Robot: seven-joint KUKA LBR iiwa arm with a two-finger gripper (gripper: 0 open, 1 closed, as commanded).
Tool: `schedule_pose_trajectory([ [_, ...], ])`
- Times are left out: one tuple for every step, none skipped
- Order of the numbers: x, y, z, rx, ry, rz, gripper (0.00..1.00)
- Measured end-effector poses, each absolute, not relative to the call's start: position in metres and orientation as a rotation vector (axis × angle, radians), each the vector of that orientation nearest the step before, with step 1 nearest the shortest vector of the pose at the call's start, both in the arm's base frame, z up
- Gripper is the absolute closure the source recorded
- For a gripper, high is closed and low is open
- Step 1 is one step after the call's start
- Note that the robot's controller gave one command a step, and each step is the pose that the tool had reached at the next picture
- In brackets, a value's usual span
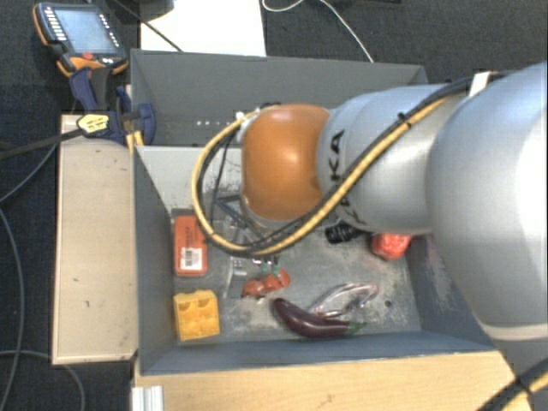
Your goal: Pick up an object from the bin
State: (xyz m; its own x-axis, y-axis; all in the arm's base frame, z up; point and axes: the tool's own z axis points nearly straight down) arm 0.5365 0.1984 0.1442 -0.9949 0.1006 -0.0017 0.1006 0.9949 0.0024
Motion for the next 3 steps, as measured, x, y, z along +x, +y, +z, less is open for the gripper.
schedule_pose_trajectory([
  [0.540,0.111,0.099,0.097,3.139,-0.001,0.00],
  [0.543,0.132,0.080,-0.084,3.138,0.005,1.00],
  [0.543,0.132,0.080,-0.080,3.139,0.005,1.00],
])
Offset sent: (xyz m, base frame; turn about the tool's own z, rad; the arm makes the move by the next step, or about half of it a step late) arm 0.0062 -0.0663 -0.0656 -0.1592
